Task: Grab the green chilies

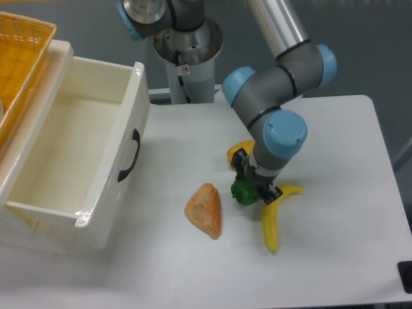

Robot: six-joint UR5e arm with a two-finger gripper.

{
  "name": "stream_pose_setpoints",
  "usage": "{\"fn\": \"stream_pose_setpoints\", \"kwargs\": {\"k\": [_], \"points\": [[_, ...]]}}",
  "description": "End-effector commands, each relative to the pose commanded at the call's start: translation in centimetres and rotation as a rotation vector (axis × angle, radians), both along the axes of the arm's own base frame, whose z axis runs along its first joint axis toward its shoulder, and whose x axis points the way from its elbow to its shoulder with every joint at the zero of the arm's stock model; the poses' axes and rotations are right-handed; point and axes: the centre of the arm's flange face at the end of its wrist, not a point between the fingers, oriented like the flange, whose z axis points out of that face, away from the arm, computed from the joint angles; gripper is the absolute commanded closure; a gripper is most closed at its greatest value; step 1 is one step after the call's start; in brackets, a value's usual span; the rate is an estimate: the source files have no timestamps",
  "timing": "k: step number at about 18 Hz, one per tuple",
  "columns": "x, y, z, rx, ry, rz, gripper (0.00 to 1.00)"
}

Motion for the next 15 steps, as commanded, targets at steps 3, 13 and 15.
{"fn": "stream_pose_setpoints", "kwargs": {"k": [3,13,15], "points": [[0.8,-0.5,2.3,-0.022,-0.032,0.017,0.61],[2.7,-1.4,4.0,-0.030,-0.077,0.046,0.61],[2.8,-1.7,3.9,-0.041,-0.092,0.046,0.61]]}}
